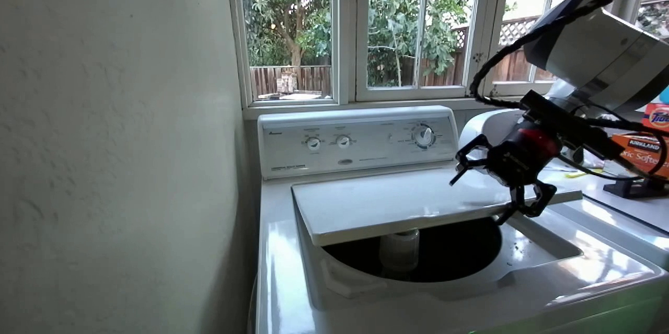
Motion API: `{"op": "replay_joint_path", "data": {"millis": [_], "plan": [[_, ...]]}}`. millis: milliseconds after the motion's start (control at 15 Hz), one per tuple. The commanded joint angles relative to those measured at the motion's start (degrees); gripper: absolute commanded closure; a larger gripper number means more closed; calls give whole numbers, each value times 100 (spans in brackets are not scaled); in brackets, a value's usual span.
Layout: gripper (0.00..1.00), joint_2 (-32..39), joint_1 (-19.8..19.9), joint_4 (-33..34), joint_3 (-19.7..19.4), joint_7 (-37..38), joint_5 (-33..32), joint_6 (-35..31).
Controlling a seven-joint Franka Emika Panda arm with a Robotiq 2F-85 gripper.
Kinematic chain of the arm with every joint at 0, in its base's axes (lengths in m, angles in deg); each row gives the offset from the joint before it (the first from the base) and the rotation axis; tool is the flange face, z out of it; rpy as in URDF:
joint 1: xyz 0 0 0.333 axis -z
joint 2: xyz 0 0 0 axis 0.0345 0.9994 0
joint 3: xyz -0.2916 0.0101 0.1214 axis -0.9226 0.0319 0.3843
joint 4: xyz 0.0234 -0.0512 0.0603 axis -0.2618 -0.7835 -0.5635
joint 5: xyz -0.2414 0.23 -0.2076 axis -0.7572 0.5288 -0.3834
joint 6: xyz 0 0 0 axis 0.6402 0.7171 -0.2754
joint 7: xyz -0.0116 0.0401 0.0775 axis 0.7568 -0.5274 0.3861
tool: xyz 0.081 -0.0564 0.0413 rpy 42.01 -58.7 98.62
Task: Close the lid of the dryer
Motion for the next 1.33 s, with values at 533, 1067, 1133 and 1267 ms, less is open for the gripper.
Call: {"op": "replay_joint_path", "data": {"millis": [533, 1067, 1133, 1267], "plan": [[0, 879, 56, 430, -49, 369, -244, -14], [0, 402, 110, 647, 110, 2240, -1129, -62], [0, 201, 114, 633, 179, 2449, -1294, -46], [0, -101, 155, 671, 375, 2978, -1802, -40]]}}
